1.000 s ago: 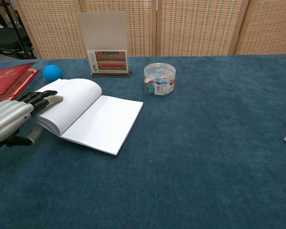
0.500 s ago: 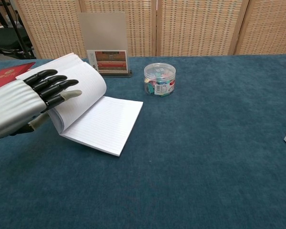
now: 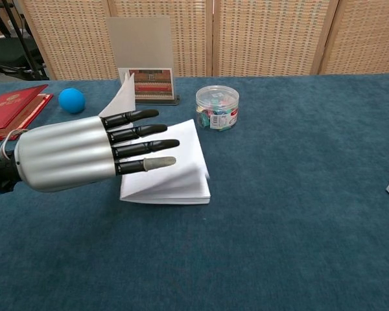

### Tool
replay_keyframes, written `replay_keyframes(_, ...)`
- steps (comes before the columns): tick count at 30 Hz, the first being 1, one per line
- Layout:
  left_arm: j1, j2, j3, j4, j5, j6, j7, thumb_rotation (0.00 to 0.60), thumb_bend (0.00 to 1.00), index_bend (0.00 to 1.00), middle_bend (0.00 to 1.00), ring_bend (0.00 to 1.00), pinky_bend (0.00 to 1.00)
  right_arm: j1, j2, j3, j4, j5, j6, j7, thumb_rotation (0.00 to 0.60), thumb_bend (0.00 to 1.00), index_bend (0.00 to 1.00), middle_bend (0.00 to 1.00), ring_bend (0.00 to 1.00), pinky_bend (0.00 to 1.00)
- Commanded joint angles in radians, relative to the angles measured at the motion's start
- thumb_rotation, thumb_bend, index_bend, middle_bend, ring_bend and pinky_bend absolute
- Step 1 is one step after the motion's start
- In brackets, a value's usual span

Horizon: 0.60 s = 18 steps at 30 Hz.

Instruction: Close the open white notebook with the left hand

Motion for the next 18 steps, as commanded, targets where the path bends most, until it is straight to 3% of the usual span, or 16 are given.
replay_keyframes(1,-0.015,-0.031,-0.015,0.006,-0.003,0.031,-0.038,0.600,0.65,0.00,0.00,0.00,0.00,0.001,0.000,0.000,0.001,0.001,-0.002,0.000,0.600,0.00,0.00,0.00,0.00,0.00)
replay_keyframes(10,-0.050,-0.099,-0.067,0.023,-0.049,0.020,-0.068,0.600,0.58,0.00,0.00,0.00,0.00,0.003,0.001,-0.004,-0.003,-0.002,-0.007,-0.002,0.600,0.00,0.00,0.00,0.00,0.00)
replay_keyframes(14,-0.035,-0.092,-0.102,-0.007,-0.089,0.088,-0.119,0.600,0.58,0.00,0.00,0.00,0.00,0.003,0.004,-0.001,0.000,0.005,-0.011,0.008,0.600,0.00,0.00,0.00,0.00,0.00)
replay_keyframes(18,0.020,-0.023,-0.148,-0.123,-0.155,0.182,-0.170,0.600,0.58,0.00,0.00,0.00,0.00,0.004,0.006,0.002,0.002,0.010,-0.013,0.015,0.600,0.00,0.00,0.00,0.00,0.00)
